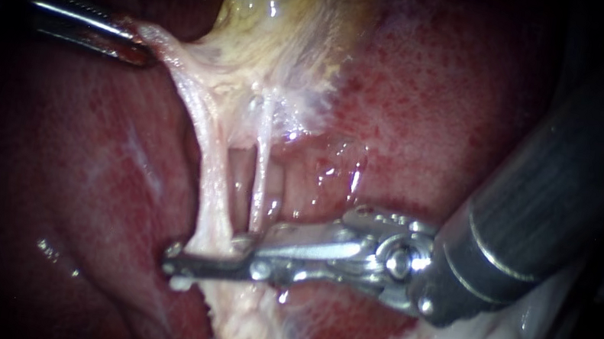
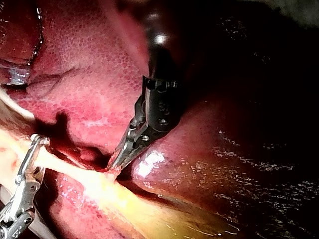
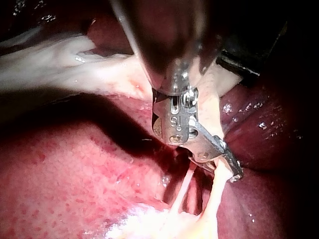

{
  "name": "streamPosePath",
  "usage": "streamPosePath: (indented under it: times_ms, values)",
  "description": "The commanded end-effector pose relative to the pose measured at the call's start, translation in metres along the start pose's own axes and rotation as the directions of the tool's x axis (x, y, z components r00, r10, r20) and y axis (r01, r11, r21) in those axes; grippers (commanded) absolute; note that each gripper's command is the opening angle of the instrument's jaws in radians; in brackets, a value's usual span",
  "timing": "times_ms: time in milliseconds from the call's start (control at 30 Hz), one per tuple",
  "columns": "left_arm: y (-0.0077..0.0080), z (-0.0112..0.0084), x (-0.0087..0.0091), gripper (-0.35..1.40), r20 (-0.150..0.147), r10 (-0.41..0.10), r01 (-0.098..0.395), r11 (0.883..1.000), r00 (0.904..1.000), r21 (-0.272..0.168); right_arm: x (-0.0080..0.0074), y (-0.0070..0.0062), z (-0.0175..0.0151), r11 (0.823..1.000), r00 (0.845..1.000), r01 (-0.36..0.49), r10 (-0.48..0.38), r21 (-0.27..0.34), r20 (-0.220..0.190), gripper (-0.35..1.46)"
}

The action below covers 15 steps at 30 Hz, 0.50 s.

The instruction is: Going back second clip left tube

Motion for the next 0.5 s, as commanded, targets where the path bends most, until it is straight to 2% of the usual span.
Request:
streamPosePath:
  times_ms: [33,133,300,400,500]
  values:
    - [0.0000,0.0000,0.0000,-0.35,0.000,0.000,0.000,1.000,1.0000,0.000,-0.0002,0.0003,0.0004,0.999,0.999,0.039,-0.039,0.009,-0.008,0.31]
    - [0.0000,0.0000,0.0000,-0.35,0.000,0.000,0.000,1.000,1.0000,0.000,-0.0004,0.0011,0.0013,0.996,0.996,0.090,-0.090,0.012,-0.024,0.43]
    - [0.0000,-0.0001,0.0000,-0.35,0.000,0.000,0.000,1.000,1.0000,0.000,-0.0012,0.0024,0.0010,0.984,0.984,0.177,-0.177,0.008,-0.021,0.43]
    - [0.0000,-0.0001,-0.0001,-0.35,0.000,0.001,-0.001,1.000,1.0000,-0.001,-0.0015,0.0030,-0.0001,0.969,0.969,0.247,-0.247,-0.005,-0.025,0.44]
    - [0.0000,-0.0002,-0.0001,-0.35,0.000,0.001,-0.001,1.000,1.0000,-0.001,-0.0020,0.0035,-0.0013,0.952,0.952,0.302,-0.304,-0.049,-0.038,0.46]
